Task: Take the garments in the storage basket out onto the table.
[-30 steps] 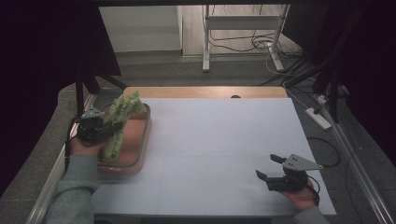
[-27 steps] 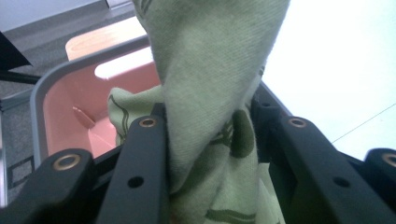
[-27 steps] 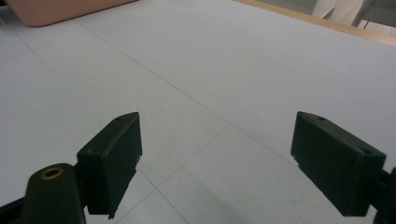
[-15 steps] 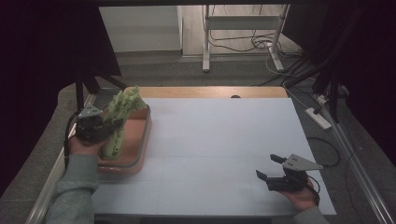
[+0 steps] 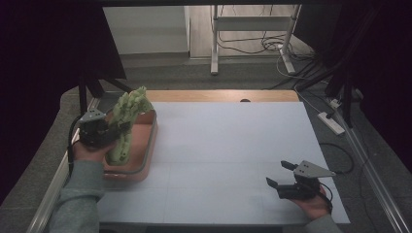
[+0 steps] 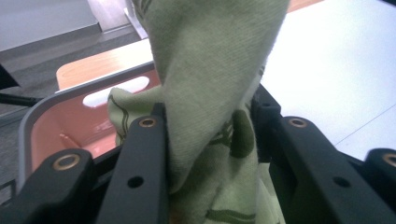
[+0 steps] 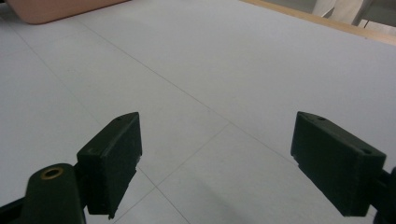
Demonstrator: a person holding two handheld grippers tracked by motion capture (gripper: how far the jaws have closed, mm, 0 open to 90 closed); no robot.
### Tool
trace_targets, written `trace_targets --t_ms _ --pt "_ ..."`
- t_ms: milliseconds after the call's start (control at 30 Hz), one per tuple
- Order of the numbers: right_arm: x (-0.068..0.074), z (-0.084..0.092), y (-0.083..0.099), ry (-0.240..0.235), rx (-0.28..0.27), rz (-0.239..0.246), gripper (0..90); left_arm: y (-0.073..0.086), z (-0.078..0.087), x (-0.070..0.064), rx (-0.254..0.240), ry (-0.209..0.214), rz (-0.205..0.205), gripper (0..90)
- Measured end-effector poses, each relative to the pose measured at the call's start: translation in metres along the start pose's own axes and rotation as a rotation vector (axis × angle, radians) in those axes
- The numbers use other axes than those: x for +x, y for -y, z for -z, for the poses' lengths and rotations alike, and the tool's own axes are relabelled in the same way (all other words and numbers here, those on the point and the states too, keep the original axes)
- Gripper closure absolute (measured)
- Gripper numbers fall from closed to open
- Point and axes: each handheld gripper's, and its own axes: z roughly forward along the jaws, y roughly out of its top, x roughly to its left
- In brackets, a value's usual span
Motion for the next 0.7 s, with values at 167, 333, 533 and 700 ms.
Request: trace_targets --t_ms 167,333,533,700 --pt "0.0 0.0 0.0 0.002 -0.001 0.001 17.0 -0.002 0.001 -0.003 -0.02 0.019 0.005 66.7" --pt "0.0 0.001 0.0 0.004 0.0 0.002 17.0 -0.003 0.001 -0.009 -0.03 0.04 0.002 66.7" --pt "-0.001 0.001 0.0 0.015 -0.001 -0.003 17.0 -0.004 -0.001 -0.013 -0.043 0.071 0.006 66.7" --pt "-0.001 0.001 0.0 0.015 0.002 -0.001 17.0 -0.005 -0.002 -0.016 -0.046 0.077 0.0 66.7"
